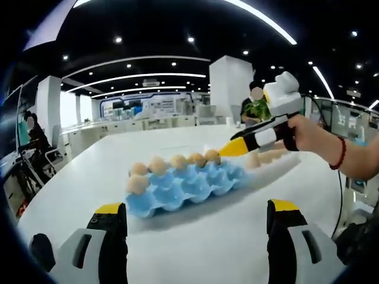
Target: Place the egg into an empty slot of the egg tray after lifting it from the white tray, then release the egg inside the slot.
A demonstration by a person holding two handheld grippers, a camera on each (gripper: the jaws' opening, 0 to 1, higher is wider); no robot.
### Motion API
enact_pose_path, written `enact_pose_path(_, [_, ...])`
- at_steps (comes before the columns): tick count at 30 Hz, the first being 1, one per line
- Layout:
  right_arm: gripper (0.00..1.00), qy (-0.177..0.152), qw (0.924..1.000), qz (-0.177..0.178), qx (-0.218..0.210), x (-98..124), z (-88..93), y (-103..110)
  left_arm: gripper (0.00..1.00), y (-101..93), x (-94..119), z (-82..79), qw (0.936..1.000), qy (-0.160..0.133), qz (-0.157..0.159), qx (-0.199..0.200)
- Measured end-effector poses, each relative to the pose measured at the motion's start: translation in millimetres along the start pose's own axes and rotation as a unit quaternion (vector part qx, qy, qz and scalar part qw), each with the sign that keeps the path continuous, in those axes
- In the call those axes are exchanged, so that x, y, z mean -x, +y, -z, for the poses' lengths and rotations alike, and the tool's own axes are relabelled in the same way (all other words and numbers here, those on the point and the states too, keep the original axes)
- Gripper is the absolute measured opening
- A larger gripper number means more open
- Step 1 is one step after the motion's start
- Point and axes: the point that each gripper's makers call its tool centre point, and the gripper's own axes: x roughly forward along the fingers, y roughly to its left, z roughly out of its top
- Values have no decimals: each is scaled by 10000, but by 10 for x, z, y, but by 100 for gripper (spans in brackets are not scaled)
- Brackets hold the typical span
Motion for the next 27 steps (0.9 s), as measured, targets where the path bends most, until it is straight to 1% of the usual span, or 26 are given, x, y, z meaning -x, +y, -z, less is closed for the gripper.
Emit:
enact_pose_path(7, [80,0,9999,168,-30,194,77,-169,100,69,-76,14,10000,44,62,-34])
enact_pose_path(10, [80,27,9996,275,-51,251,119,-262,100,13,-74,14,9999,51,68,-64])
enact_pose_path(15, [80,49,9990,428,-114,348,155,-418,100,-13,-59,16,10000,40,15,-88])
enact_pose_path(17, [80,42,9989,460,-119,377,158,-450,100,-10,-65,19,9999,36,7,-100])
enact_pose_path(22, [79,53,9984,542,-125,443,191,-519,100,-75,-50,32,9999,66,25,-115])
enact_pose_path(27, [79,110,9983,555,-166,451,245,-562,100,-95,-40,36,9999,86,14,-127])
